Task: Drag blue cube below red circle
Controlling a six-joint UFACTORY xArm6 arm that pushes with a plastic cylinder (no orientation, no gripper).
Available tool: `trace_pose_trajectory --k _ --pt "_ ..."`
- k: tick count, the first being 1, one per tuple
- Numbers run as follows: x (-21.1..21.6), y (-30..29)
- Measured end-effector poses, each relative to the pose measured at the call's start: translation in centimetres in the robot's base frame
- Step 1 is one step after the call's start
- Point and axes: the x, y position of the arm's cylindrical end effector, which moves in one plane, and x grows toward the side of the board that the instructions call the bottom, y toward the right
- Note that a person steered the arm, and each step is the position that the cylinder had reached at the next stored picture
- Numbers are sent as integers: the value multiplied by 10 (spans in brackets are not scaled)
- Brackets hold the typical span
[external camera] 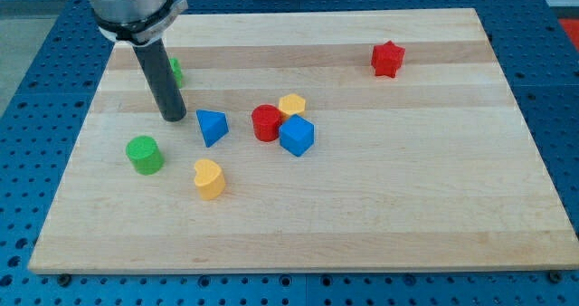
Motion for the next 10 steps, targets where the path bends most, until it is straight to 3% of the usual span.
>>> trace_pose_trajectory --k 4,5,7,8,10 --pt "94 36" --pt "93 26" --pt "-27 20" --pt "-32 20" --pt "4 63"
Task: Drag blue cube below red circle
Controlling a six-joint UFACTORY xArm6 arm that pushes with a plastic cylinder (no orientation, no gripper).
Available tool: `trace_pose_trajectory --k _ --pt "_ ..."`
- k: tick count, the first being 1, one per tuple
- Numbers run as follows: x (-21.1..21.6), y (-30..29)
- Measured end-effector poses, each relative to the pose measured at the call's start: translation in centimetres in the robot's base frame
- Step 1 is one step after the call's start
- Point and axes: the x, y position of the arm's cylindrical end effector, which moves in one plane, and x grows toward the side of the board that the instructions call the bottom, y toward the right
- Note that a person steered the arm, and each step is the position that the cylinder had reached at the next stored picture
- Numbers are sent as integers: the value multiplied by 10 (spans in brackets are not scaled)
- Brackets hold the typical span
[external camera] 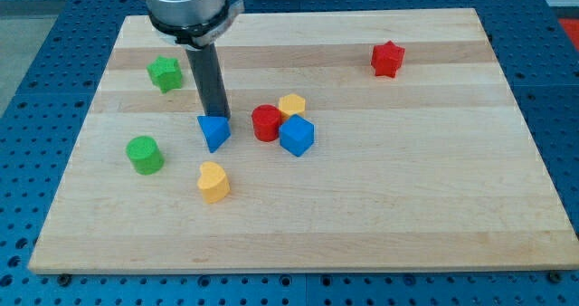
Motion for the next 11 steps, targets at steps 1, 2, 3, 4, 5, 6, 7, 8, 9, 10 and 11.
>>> trace_pose_trajectory --k 1,2,3,4,5,6,7,8,9,10,11 --pt "0 0" --pt "0 0" --pt "-12 -22" --pt "-12 -31" --pt "19 -30" --pt "55 -22" --pt "58 -10" --pt "56 20" --pt "56 26" --pt "56 26" --pt "56 7"
